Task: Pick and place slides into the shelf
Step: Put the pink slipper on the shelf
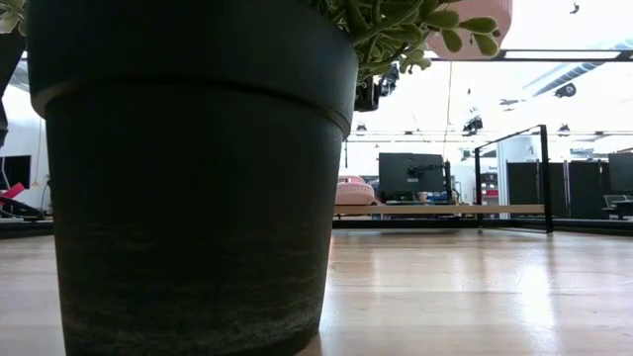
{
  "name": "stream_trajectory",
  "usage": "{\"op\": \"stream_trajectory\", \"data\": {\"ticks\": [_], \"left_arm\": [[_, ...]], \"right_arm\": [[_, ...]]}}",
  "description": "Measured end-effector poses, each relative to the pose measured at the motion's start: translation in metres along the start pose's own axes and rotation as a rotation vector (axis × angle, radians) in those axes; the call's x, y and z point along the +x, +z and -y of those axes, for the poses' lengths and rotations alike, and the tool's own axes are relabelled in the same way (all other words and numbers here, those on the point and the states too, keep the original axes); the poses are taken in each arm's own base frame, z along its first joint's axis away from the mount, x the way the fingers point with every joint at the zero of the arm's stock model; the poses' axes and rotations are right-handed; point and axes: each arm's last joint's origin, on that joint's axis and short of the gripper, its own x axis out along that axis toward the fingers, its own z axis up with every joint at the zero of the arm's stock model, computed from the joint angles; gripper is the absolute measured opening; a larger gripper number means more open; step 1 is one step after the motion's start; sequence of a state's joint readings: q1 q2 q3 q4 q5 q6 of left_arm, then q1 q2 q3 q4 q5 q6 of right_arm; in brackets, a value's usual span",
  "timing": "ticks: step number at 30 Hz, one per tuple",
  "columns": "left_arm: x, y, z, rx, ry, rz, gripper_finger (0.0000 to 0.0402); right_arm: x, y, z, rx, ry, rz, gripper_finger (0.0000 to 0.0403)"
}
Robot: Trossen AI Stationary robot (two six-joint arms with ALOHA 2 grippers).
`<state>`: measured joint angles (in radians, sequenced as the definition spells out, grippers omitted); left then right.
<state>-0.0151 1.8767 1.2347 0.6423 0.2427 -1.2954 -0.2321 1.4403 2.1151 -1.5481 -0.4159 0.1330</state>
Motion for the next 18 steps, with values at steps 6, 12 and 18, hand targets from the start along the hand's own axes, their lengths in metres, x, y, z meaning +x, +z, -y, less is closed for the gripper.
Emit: {"op": "stream_trajectory", "data": {"ticks": [6, 12, 18], "left_arm": [[-0.001, 0.002, -0.003, 0.000, 0.037, 0.091, 0.0026], [-0.002, 0.004, -0.006, -0.001, 0.079, 0.206, 0.0026], [-0.003, 0.008, -0.007, -0.007, 0.122, 0.364, 0.0026]], "right_arm": [[-0.013, 0.002, -0.006, -0.003, 0.009, 0.062, 0.0208], [-0.013, 0.003, -0.006, 0.004, 0.010, 0.065, 0.0208], [-0.010, 0.005, -0.005, 0.010, 0.012, 0.073, 0.0208]]}}
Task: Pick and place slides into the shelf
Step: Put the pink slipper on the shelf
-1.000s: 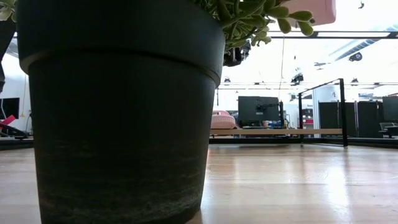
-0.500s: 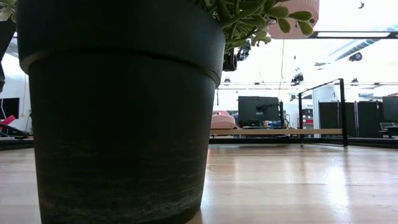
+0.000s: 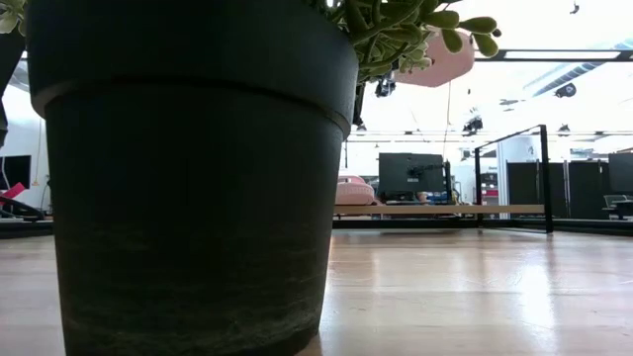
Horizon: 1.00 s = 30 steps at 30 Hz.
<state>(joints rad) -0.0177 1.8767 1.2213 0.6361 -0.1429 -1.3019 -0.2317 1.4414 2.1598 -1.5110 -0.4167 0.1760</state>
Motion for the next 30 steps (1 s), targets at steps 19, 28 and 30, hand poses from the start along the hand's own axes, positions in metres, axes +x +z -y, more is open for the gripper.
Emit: {"op": "stream_trajectory", "data": {"ticks": [19, 28, 30], "left_arm": [[0.016, -0.009, -0.033, -0.137, -0.009, 0.198, 0.0025], [0.022, -0.013, -0.052, -0.169, 0.010, 0.256, 0.0025], [0.022, -0.013, -0.053, -0.166, 0.023, 0.264, 0.0025]], "right_arm": [[0.016, 0.010, -0.016, -0.045, 0.079, 0.048, 0.0206], [0.021, 0.010, -0.026, -0.051, 0.114, 0.052, 0.0206], [0.022, 0.009, -0.028, -0.051, 0.098, 0.052, 0.0206]]}}
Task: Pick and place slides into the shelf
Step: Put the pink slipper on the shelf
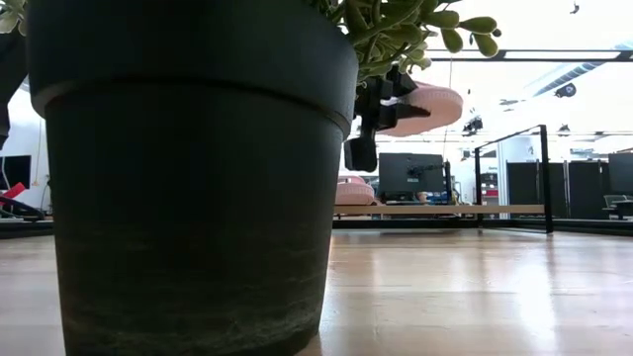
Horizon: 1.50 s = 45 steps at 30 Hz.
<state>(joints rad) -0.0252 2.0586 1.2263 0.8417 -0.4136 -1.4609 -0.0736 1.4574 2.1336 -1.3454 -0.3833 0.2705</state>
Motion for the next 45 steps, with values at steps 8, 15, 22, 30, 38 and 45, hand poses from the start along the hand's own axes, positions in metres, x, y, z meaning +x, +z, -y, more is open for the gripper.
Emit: {"op": "stream_trajectory", "data": {"ticks": [8, 15, 22, 30, 38, 45], "left_arm": [[0.003, 0.003, -0.009, 0.011, 0.028, 0.018, 0.0025], [0.008, 0.012, -0.015, -0.016, 0.044, 0.042, 0.0025], [0.012, 0.025, -0.017, -0.011, 0.047, 0.073, 0.0025], [0.014, 0.029, -0.020, -0.028, 0.071, 0.075, 0.0025], [0.013, 0.029, -0.023, -0.067, 0.099, 0.077, 0.0025], [0.013, 0.028, -0.024, -0.081, 0.110, 0.082, 0.0025]], "right_arm": [[0.004, -0.001, -0.007, -0.001, 0.013, 0.002, 0.0206], [0.007, 0.002, -0.017, -0.014, 0.057, 0.037, 0.0206], [0.010, -0.001, -0.024, -0.015, 0.056, 0.029, 0.0206], [0.011, -0.002, -0.028, -0.008, 0.053, 0.028, 0.0206], [0.011, -0.001, -0.028, -0.011, 0.056, 0.036, 0.0206], [0.011, -0.001, -0.029, -0.013, 0.059, 0.036, 0.0206]]}}
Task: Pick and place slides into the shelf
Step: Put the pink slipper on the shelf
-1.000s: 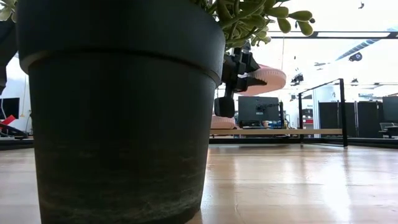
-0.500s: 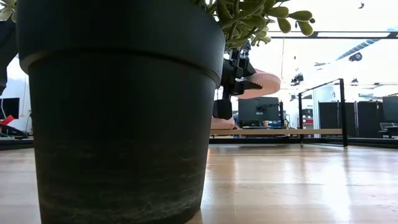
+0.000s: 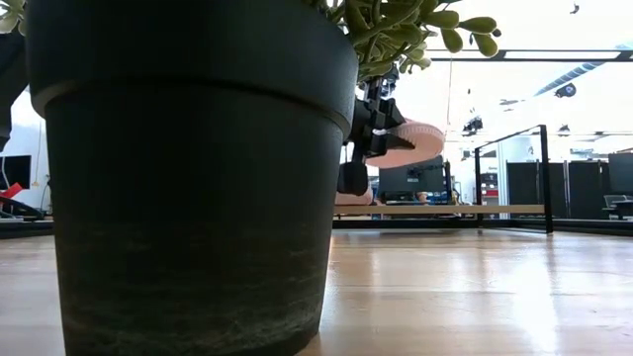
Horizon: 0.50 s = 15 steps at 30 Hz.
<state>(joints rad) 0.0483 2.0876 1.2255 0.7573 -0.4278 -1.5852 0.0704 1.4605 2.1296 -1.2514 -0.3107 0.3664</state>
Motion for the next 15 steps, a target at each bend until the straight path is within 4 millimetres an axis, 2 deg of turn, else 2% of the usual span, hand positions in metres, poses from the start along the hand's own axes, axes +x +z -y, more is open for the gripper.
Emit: {"op": "stream_trajectory", "data": {"ticks": [15], "left_arm": [[0.0004, -0.0008, -0.0043, -0.044, 0.053, -0.021, 0.0025]], "right_arm": [[0.0001, 0.0000, -0.0004, -0.002, 0.002, 0.001, 0.0206]]}}
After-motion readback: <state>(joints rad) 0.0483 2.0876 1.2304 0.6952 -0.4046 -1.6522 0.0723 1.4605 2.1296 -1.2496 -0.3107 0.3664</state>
